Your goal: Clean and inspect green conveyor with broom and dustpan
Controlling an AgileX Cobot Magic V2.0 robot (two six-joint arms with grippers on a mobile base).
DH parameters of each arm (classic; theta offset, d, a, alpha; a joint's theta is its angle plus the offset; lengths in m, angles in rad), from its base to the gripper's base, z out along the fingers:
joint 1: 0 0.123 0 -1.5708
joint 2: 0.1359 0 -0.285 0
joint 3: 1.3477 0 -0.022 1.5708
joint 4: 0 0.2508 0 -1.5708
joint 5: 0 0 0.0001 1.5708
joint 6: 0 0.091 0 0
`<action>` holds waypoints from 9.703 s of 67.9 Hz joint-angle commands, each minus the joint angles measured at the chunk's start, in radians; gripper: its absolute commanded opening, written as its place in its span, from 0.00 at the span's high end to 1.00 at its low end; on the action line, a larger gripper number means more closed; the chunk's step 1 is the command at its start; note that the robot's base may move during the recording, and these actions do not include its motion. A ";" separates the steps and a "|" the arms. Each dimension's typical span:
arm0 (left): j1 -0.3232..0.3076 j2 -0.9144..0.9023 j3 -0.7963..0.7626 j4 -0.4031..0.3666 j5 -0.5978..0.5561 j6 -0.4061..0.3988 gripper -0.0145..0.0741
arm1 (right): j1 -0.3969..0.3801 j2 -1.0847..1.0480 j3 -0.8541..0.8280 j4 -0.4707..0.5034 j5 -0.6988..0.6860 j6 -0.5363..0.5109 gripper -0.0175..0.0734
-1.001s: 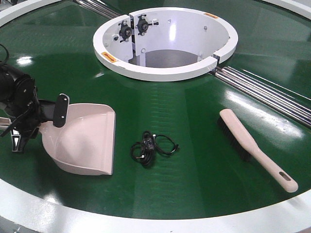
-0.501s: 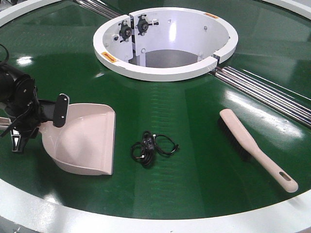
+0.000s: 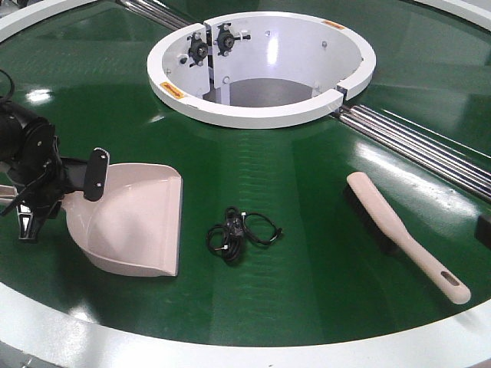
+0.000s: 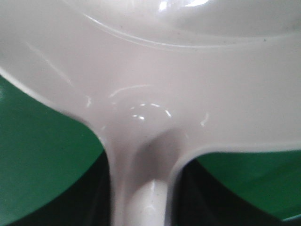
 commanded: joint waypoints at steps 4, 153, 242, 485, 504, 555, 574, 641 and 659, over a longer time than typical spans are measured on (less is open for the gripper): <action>-0.004 -0.047 -0.029 0.022 -0.027 -0.006 0.79 | -0.007 0.046 -0.038 0.022 -0.076 0.012 0.82; -0.004 -0.047 -0.029 0.022 -0.026 -0.006 0.79 | -0.007 1.203 -0.739 -0.061 0.779 -0.027 0.21; -0.004 -0.047 -0.029 0.022 -0.026 -0.006 0.79 | 0.227 1.044 -0.739 0.016 0.703 0.254 0.81; -0.004 -0.047 -0.026 0.022 -0.024 -0.006 0.79 | 0.478 1.454 -1.816 0.184 0.915 0.342 0.81; -0.004 -0.047 -0.026 0.022 -0.024 -0.006 0.79 | 0.315 1.222 -1.411 0.044 0.913 0.181 0.81; -0.004 -0.047 -0.026 0.022 -0.024 -0.006 0.79 | -0.157 0.975 -0.797 0.032 0.751 0.018 0.81; -0.004 -0.047 -0.026 0.022 -0.024 -0.006 0.79 | -0.157 0.987 -0.747 0.034 0.660 -0.011 0.81; -0.005 -0.045 -0.026 -0.268 -0.102 -0.006 0.79 | -0.039 1.163 -0.747 -0.037 0.643 0.000 0.76; -0.005 -0.035 -0.026 -0.266 -0.057 -0.006 0.76 | -0.039 1.175 -0.747 -0.029 0.651 0.002 0.60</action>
